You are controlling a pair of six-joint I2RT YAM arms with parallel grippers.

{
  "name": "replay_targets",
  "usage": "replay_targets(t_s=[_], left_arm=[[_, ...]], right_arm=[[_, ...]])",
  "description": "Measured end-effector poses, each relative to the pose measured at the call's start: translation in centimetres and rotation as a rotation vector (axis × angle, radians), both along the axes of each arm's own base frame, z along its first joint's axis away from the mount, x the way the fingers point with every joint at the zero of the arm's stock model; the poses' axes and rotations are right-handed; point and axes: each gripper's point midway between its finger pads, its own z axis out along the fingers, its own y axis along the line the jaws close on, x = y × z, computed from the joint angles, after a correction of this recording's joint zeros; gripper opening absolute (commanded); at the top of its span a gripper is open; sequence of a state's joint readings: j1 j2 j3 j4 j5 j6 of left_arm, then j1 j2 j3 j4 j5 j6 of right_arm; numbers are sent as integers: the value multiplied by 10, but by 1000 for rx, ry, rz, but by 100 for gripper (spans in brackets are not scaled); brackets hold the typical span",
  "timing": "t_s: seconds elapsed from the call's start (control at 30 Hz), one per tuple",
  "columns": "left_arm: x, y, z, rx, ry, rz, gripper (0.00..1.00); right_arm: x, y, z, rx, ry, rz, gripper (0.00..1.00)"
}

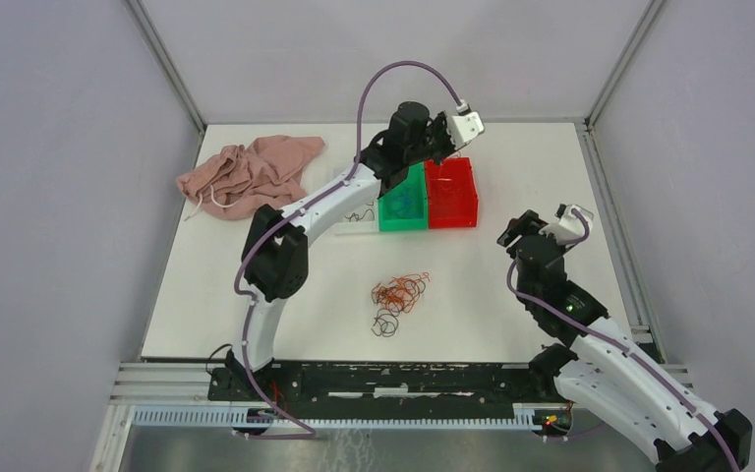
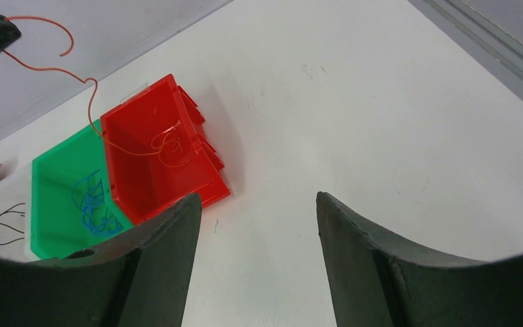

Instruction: Untangle the cables

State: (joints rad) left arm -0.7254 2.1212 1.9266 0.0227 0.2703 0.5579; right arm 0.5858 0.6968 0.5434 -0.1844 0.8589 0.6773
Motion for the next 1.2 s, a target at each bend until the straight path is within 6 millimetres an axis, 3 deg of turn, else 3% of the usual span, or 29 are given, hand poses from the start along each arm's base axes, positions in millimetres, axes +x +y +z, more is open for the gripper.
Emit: replay_targets(t_s=[0.3,0.53,0.57,0.63,0.7,0.77,0.87,1.0,1.07,1.2], left_arm=[[-8,-4,-64,166,84,50,3],[-6,-6,-130,294,170,79,4],[-6,-4,-138,312,183,82,9],[-5,-2,-149,341,198,90,40],[-2,0,-155,365,196,101,59],[0,2,-160,391,197,111,68],[0,6,-158,417,211,117,84],[2,8,-129,408,218,107,100],[-1,9,-107,387,217,88,99],[-16,30,-68,370,252,52,99]], right_arm=[[-2,-7,3,5,-8,-17,69],[-2,-9,2,10,-7,-26,69],[-3,-9,2,10,-6,-28,69],[-2,-9,2,10,-5,-29,69],[-2,-10,1,9,-3,-31,69],[-1,-10,-1,6,3,-31,70],[1,-7,-7,-4,27,-21,70],[6,0,-21,-17,78,11,70],[8,6,-27,-14,101,39,71],[12,20,-36,-3,144,107,71]])
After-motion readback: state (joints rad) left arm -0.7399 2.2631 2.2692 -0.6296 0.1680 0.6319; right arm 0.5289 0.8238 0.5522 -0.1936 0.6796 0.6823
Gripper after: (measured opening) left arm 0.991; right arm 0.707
